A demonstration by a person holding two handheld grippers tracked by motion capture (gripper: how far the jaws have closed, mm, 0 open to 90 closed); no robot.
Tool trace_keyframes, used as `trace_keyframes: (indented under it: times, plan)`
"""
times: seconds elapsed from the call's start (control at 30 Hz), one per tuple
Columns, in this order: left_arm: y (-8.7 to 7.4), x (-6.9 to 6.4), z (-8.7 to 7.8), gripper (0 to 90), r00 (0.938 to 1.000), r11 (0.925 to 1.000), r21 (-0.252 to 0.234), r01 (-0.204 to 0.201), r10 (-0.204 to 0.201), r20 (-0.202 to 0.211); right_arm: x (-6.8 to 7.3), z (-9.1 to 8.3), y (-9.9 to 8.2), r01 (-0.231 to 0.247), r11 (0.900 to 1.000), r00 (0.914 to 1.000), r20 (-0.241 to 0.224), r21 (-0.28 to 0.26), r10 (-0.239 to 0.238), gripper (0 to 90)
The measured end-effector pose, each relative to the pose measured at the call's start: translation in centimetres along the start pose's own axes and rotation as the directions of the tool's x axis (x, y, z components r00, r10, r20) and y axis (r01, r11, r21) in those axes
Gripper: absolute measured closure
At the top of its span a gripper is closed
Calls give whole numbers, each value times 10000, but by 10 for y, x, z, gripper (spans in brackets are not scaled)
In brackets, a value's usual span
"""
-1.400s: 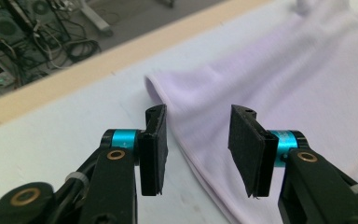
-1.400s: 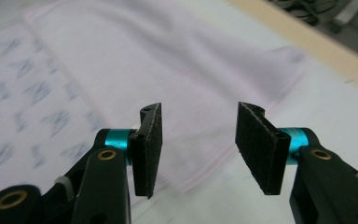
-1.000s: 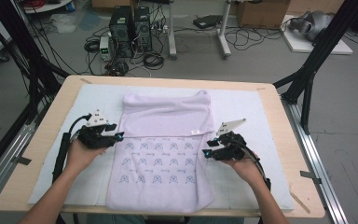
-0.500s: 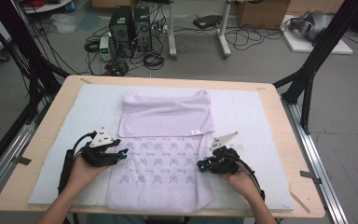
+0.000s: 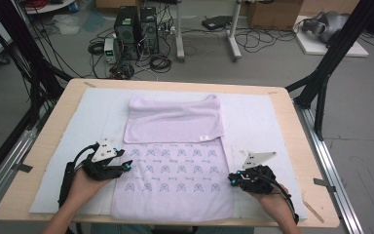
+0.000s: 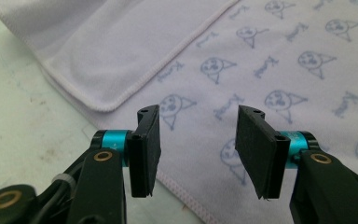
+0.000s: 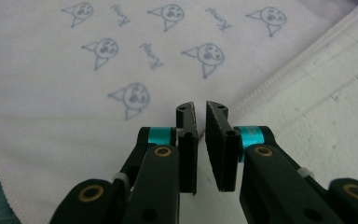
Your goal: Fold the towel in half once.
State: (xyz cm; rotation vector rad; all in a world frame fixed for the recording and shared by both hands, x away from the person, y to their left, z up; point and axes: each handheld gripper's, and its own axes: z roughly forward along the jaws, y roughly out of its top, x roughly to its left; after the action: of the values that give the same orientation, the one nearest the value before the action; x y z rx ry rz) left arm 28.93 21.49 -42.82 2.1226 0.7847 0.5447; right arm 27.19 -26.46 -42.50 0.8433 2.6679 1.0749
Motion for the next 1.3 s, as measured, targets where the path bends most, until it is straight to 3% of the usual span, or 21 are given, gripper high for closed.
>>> trace_keyframes:
  times: [0.07,0.2,0.4,0.47,0.57,0.63,0.7,0.8,0.87,1.03,1.17,1.23,1.3]
  plan:
    - [-4,2,0,499,9999,9999,64,104,-104,-24,1,-2,-1,42,10000,10000,3,50,-43,827]
    - [-3,7,2,499,9997,9997,53,240,-239,-51,-3,-4,6,73,9998,9994,344,-193,-67,732]
    - [6,16,13,519,9983,9983,-61,581,-582,-15,-23,15,38,270,9952,9967,784,-941,-196,696]
    - [5,20,17,533,9973,9973,-16,732,-732,3,-31,29,46,298,9979,9925,1204,-570,-227,712]
    - [4,23,18,553,9954,9955,71,950,-950,83,-43,41,44,-140,9999,9936,1121,-99,150,754]
    - [4,23,16,556,9956,9956,-95,933,-932,85,-47,42,36,-306,9992,9942,1037,273,276,779]
    - [5,24,16,561,9961,9958,-234,884,-884,13,-48,35,34,-360,9991,9940,1038,218,336,767]
    - [8,31,20,584,9942,9936,-332,1077,-1077,22,-53,27,40,-194,9993,9910,1317,-332,236,733]
    - [13,38,25,595,9937,9936,-125,1123,-1123,24,-60,26,49,-88,9985,9891,1464,-534,165,696]
    - [29,56,42,588,9947,9946,-133,1030,-1030,36,-80,37,72,371,9916,9928,1175,-1236,-225,580]
    - [27,68,62,565,9902,9905,268,1347,-1355,344,-94,54,77,435,9940,9925,1182,-1003,-315,559]
    - [24,70,70,580,9891,9886,641,1366,-1397,471,-100,62,74,152,9976,9937,1119,-673,-76,561]
    - [23,71,71,611,9882,9881,598,1416,-1446,507,-105,68,71,-290,9989,9938,1059,-360,326,610]
